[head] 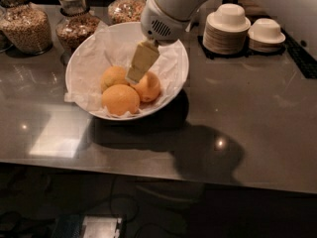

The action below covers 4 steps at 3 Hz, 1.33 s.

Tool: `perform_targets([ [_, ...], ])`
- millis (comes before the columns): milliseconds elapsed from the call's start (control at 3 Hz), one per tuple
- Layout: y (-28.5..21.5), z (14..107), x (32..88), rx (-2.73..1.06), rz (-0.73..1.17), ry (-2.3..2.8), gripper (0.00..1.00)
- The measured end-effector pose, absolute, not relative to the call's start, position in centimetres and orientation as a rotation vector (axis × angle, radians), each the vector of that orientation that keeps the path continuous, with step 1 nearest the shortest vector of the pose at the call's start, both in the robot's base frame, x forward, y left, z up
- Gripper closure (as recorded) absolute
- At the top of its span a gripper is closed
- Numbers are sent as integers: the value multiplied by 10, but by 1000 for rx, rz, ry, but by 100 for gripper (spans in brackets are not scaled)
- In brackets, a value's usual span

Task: Pick orange from white bowl

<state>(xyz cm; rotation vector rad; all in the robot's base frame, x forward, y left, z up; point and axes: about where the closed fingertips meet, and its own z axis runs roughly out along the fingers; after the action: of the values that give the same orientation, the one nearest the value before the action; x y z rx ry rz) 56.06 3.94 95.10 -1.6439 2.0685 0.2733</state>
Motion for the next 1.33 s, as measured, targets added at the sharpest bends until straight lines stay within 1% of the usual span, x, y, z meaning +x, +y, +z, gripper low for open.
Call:
perform_targets([
  [333,41,949,560,-1722,259,1999,9],
  [667,41,949,560,-1722,259,1999,23],
  [1000,41,949,560,-1722,259,1999,46],
  [1333,41,949,560,-1722,259,1999,55],
])
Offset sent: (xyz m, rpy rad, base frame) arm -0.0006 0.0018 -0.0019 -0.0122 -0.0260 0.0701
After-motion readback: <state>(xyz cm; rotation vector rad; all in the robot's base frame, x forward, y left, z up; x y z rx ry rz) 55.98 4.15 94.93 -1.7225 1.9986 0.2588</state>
